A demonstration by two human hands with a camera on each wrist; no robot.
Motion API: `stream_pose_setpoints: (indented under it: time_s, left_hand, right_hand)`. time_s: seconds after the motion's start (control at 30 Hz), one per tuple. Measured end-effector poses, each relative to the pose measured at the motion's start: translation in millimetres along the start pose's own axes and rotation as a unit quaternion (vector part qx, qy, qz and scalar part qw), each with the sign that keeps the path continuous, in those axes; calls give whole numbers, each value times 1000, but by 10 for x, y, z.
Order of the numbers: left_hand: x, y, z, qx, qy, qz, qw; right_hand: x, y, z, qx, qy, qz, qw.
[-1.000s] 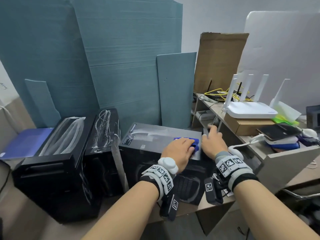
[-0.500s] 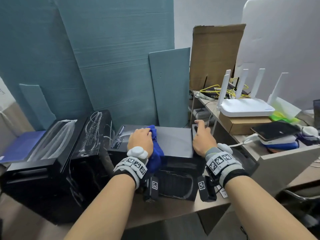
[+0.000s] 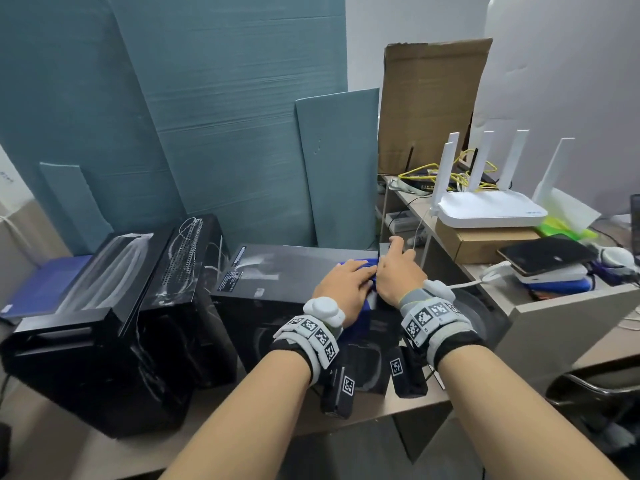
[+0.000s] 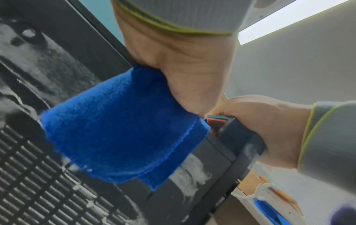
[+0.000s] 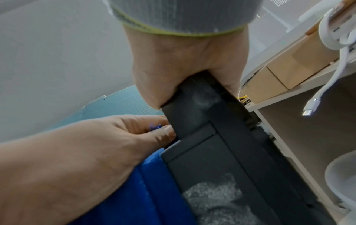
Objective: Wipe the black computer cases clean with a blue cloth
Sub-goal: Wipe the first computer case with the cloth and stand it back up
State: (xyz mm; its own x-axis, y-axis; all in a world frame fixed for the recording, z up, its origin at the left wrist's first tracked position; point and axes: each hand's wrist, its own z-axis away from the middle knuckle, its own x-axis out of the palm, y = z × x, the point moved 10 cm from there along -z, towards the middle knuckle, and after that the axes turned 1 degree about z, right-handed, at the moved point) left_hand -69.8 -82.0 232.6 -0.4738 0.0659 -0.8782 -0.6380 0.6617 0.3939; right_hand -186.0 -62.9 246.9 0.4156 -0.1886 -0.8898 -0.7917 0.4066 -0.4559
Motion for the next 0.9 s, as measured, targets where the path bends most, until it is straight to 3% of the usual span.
stream_pose_setpoints:
  time_s: [0.17, 0.3, 0.43, 0.57, 0.7, 0.9]
  left_hand:
    - [-177, -366, 44, -51, 19, -13, 998]
    - [-595, -1040, 181, -105, 36, -59, 992]
    - [-1071, -1911, 425, -247, 100, -184, 946]
    - [-1059, -2149, 466, -315, 111, -167, 928]
    - [-917, -1958, 299, -301, 88, -164, 935]
    - [-592, -1438, -41, -192, 29, -140, 971]
  right_hand:
    - [-11, 25, -22, 25, -7, 49, 998]
    - [13, -46, -23, 54, -22, 87, 995]
    - [17, -79, -2, 75, -21, 106, 991]
    - [-20, -40, 35, 72, 19, 82, 994]
    - [-35, -56, 32, 55, 33, 73, 995]
    - [-31, -47, 43, 51, 35, 72, 995]
